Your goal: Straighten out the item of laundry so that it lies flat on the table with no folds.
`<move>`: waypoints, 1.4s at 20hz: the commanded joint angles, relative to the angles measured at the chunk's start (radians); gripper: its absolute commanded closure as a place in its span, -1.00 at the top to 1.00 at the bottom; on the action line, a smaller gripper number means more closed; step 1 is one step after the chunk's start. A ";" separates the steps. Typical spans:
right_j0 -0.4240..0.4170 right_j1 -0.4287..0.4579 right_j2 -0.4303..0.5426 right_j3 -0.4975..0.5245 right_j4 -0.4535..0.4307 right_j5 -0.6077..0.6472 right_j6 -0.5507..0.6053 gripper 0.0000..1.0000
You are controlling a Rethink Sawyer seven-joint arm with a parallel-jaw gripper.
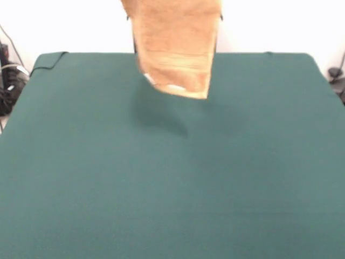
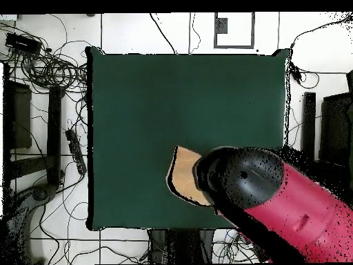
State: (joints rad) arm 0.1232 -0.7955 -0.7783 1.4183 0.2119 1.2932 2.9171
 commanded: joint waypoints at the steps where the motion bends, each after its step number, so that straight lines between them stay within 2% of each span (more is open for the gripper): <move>1: -0.023 0.004 0.015 0.005 0.097 0.049 0.333 -1.00; 4: -0.072 0.014 0.028 0.054 0.103 -0.076 0.273 -1.00; 9: -0.161 0.008 0.109 0.138 0.133 -0.281 0.130 -1.00; 14: -0.211 0.012 0.163 0.160 0.147 -0.353 0.074 -1.00; 18: -0.239 0.004 0.215 0.205 0.148 -0.495 0.026 -1.00; 25: -0.269 0.017 0.306 0.312 0.157 -0.763 0.066 -1.00; 28: -0.244 0.056 0.276 0.290 0.131 -0.740 0.112 -1.00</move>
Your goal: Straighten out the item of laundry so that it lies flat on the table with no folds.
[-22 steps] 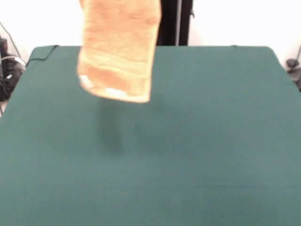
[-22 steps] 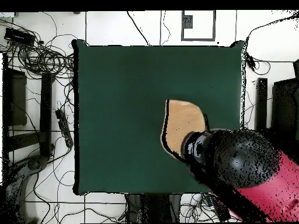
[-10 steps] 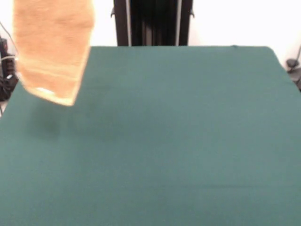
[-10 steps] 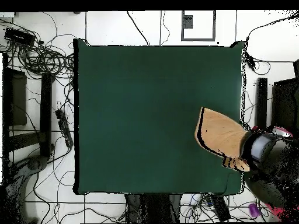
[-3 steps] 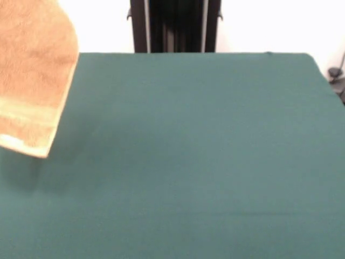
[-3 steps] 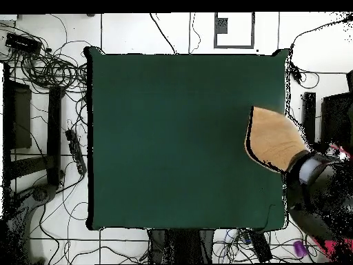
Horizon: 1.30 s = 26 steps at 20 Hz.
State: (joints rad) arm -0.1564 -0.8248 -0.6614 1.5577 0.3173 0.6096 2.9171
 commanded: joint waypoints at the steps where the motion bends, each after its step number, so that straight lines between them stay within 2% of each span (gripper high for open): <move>1: 0.044 0.099 0.149 0.143 0.017 -0.048 0.128 -1.00; 4: 0.095 0.146 0.079 0.087 -0.012 0.049 0.169 -1.00; 7: 0.129 0.168 0.055 0.080 -0.001 0.056 0.207 -1.00; 13: 0.176 0.228 0.058 0.108 0.057 -0.029 0.277 -1.00; 20: 0.276 0.333 -0.031 0.070 0.104 0.049 0.386 -1.00; 26: 0.363 0.407 -0.076 0.059 0.198 0.072 0.496 -1.00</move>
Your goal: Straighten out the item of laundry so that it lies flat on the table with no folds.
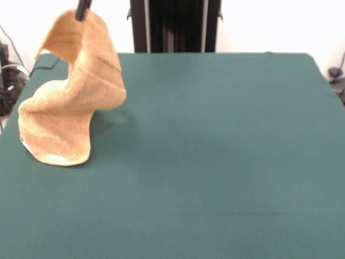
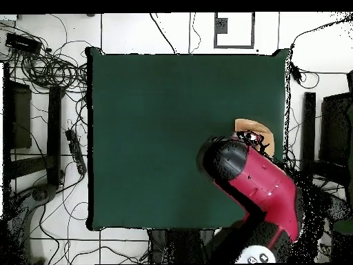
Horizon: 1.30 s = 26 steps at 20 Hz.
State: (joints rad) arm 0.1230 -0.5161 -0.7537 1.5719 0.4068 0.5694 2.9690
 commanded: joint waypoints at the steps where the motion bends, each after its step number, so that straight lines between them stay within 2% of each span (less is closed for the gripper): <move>1: 0.094 0.106 0.010 0.040 0.120 0.123 0.456 -1.00; 6: 0.141 0.142 -0.018 0.018 0.168 0.168 0.516 -1.00; 16: 0.218 0.200 -0.079 -0.051 0.207 0.293 0.675 -1.00; 26: 0.258 0.248 -0.086 -0.100 0.252 0.359 0.801 -1.00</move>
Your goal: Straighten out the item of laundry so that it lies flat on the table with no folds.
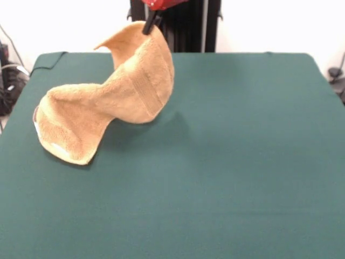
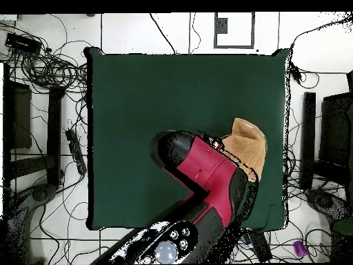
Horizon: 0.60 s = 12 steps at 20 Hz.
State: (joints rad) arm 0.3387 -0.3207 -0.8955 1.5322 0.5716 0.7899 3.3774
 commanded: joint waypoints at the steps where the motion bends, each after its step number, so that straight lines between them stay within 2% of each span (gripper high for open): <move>1: 0.047 0.057 0.059 -0.061 0.096 0.137 0.406 -1.00; 7: 0.087 0.087 0.089 -0.043 0.162 0.068 0.487 -1.00; 12: 0.103 0.104 0.086 -0.050 0.188 0.068 0.520 -1.00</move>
State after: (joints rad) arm 0.3968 -0.2637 -0.8958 1.5112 0.6728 0.8003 3.5157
